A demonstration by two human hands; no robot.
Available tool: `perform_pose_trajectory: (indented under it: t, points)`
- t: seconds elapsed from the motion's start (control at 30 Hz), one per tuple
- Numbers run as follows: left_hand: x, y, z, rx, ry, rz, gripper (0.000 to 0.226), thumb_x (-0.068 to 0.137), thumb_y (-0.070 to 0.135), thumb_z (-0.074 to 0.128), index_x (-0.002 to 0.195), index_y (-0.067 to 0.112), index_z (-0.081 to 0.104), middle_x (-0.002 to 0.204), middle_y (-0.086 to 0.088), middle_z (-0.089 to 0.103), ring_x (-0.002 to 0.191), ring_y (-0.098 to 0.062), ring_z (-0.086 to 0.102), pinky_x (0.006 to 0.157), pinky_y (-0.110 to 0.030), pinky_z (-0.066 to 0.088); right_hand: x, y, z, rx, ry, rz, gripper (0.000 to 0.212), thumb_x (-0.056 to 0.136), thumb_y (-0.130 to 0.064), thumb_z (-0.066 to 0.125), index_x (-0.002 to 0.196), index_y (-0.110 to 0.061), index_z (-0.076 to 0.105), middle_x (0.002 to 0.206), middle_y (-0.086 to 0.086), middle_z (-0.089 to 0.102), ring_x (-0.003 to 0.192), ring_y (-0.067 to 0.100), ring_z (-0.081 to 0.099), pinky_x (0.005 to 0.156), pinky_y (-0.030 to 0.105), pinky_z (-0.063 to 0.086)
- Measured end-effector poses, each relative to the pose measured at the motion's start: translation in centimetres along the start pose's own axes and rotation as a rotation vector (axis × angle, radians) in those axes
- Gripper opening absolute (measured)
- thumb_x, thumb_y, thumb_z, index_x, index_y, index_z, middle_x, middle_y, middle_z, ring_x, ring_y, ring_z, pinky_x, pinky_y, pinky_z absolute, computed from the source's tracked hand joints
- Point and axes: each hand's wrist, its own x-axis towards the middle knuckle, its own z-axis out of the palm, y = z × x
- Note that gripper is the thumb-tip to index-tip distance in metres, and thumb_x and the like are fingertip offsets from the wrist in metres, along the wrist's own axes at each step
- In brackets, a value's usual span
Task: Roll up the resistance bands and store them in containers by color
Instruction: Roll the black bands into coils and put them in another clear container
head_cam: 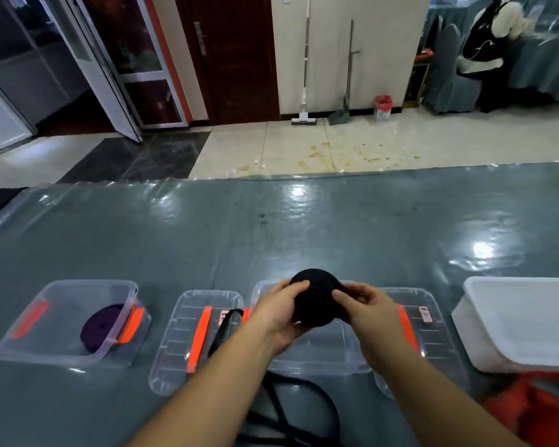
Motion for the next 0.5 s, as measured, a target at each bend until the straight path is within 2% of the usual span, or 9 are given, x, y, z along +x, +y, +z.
perform_pose_trajectory:
  t: [0.1,0.17,0.27,0.33,0.43,0.5]
  points:
    - [3.1,-0.5,-2.2,0.118,0.008,-0.074,0.02,0.095,0.017,0.07,0.115,0.022,0.072,0.093,-0.002,0.081,0.085,-0.017,0.074,0.057,-0.026,0.057,2.4,2.3,0.2,-0.081,-0.005,0.095,0.015,0.092,0.004,0.07,0.107,0.002,0.073,0.098,0.02,0.079,0.091,0.032,0.076,0.081,0.04,0.062]
    - [5.2,-1.0,-3.5,0.166,0.01,-0.115,0.017,0.095,0.014,0.071,0.109,0.025,0.074,0.085,0.002,0.081,0.078,-0.012,0.075,0.054,-0.023,0.056,3.8,3.9,0.3,-0.136,0.005,0.155,0.012,0.092,0.003,0.07,0.101,-0.002,0.076,0.094,0.017,0.08,0.088,0.03,0.077,0.077,0.037,0.062]
    - [8.3,-1.8,-4.6,0.219,-0.005,-0.145,0.026,0.096,0.006,0.067,0.113,0.024,0.069,0.104,-0.006,0.079,0.094,-0.021,0.073,0.061,-0.03,0.059,5.7,6.4,0.6,-0.224,0.056,0.197,0.014,0.092,0.001,0.072,0.094,-0.011,0.079,0.087,0.007,0.082,0.083,0.023,0.079,0.07,0.029,0.062]
    - [9.8,-2.6,-4.9,0.27,0.015,-0.149,0.031,0.096,0.001,0.064,0.118,0.023,0.064,0.112,-0.01,0.073,0.096,-0.023,0.071,0.061,-0.031,0.059,6.8,8.0,0.9,-0.26,0.11,0.225,0.013,0.092,0.001,0.072,0.096,-0.01,0.079,0.089,0.008,0.081,0.083,0.022,0.079,0.074,0.031,0.063]
    - [11.8,-3.9,-5.3,0.349,0.068,-0.174,0.031,0.097,0.003,0.064,0.123,0.019,0.058,0.115,-0.013,0.068,0.096,-0.025,0.068,0.066,-0.034,0.06,8.2,10.2,1.4,-0.403,0.143,0.26,0.012,0.093,-0.004,0.073,0.098,-0.011,0.08,0.092,0.004,0.08,0.091,0.022,0.076,0.088,0.039,0.062]
    - [13.1,-4.8,-5.4,0.417,0.097,-0.189,0.025,0.097,0.009,0.067,0.12,0.016,0.059,0.11,-0.013,0.069,0.092,-0.026,0.068,0.063,-0.033,0.058,9.1,11.3,1.7,-0.535,0.156,0.267,0.013,0.093,-0.009,0.073,0.103,-0.01,0.081,0.092,0.002,0.08,0.09,0.019,0.075,0.088,0.04,0.062]
